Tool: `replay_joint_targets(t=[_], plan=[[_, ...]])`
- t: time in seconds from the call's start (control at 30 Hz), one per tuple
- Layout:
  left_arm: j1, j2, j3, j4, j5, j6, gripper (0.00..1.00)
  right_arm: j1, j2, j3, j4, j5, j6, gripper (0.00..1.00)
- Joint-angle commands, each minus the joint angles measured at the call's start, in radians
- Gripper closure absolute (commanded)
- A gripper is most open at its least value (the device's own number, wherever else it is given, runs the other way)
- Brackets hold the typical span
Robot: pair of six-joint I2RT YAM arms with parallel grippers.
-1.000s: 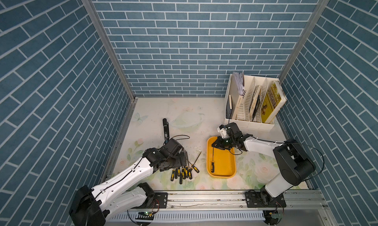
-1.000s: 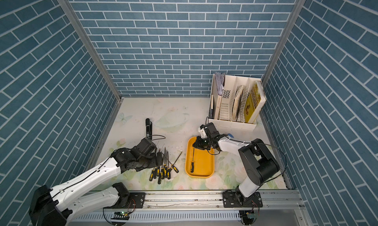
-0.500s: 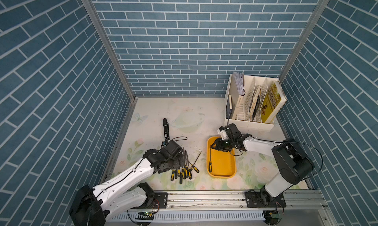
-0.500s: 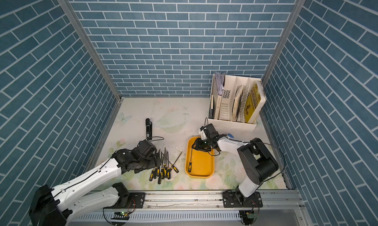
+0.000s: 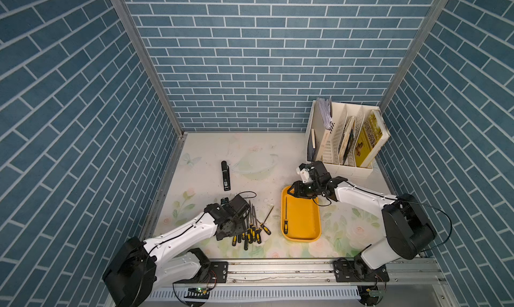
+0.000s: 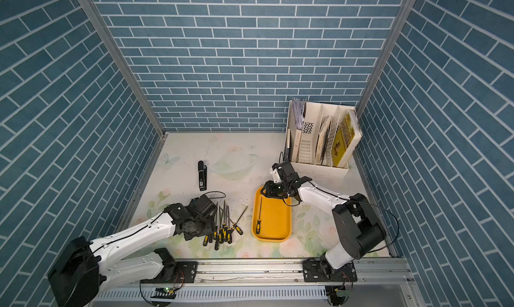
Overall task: Put the file tool into the storage box
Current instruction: Place the file tool in the storage box, then pick up the file tool from the center of the board.
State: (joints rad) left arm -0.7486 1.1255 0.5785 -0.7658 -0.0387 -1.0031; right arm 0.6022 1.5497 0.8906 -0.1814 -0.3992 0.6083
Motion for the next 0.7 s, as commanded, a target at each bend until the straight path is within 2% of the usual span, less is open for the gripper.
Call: replay_joint_targets(t=[0.0, 0.1, 0.37, 0.67], plan=[[0.003, 0.008, -0.012, 0.028, 0.001, 0.004, 0.32, 0.007, -0.023, 0.010, -0.026, 0.011, -0.035, 0.57], [0.003, 0.014, -0.016, 0.017, -0.006, 0.007, 0.38, 0.008, -0.025, 0.006, -0.022, 0.013, -0.034, 0.58], [-0.004, -0.071, -0.037, -0.033, -0.006, -0.036, 0.42, 0.015, -0.033, -0.005, -0.013, 0.014, -0.033, 0.59], [-0.012, -0.056, -0.064, -0.039, 0.008, -0.034, 0.50, 0.024, -0.027, -0.001, -0.011, 0.012, -0.031, 0.59]])
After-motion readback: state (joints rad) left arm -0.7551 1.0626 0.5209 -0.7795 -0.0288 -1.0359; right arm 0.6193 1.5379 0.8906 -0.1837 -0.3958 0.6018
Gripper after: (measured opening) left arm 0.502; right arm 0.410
